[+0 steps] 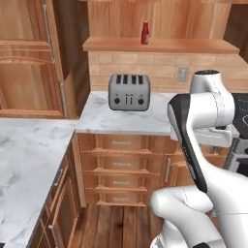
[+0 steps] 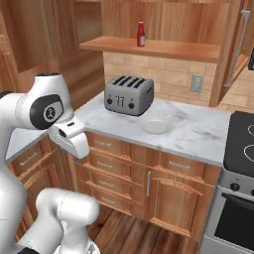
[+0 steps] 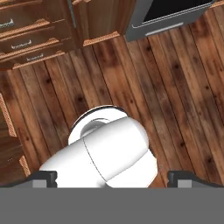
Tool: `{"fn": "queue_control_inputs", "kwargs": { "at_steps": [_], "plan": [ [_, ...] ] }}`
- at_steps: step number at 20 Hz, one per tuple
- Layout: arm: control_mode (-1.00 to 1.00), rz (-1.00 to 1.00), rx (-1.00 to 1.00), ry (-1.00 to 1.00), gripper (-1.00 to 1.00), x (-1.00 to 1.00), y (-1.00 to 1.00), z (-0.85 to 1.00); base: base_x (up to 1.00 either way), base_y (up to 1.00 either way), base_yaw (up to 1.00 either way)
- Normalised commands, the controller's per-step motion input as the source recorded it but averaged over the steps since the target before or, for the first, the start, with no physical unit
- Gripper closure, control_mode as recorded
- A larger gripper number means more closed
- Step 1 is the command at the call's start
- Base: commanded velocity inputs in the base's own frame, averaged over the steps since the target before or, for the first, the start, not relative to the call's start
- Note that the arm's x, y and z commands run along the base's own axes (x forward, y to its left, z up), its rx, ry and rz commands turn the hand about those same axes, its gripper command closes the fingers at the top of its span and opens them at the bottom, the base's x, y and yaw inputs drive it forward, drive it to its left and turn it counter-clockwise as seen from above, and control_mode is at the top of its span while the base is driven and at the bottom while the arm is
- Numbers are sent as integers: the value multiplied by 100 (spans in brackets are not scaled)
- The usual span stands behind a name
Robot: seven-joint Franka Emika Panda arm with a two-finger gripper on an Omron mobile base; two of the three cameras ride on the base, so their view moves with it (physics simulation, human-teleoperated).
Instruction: Move the hot dog bun to the plate on the dining table and place the condiment next to that plate. Then navigate to the fridge and take the sausage and place it on the plate as well.
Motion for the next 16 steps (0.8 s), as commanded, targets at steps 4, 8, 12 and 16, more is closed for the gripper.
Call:
{"fn": "queue_control_inputs", "kwargs": {
  "at_steps": [4,8,12,16],
  "plan": [
    [100,0,0,0,-100,0,0,0,100,14,-14],
    [100,0,0,0,-100,0,0,0,83,9,-15],
    [100,0,0,0,-100,0,0,0,54,10,-18],
    [100,0,0,0,-100,0,0,0,41,19,-20]
  ]
}}
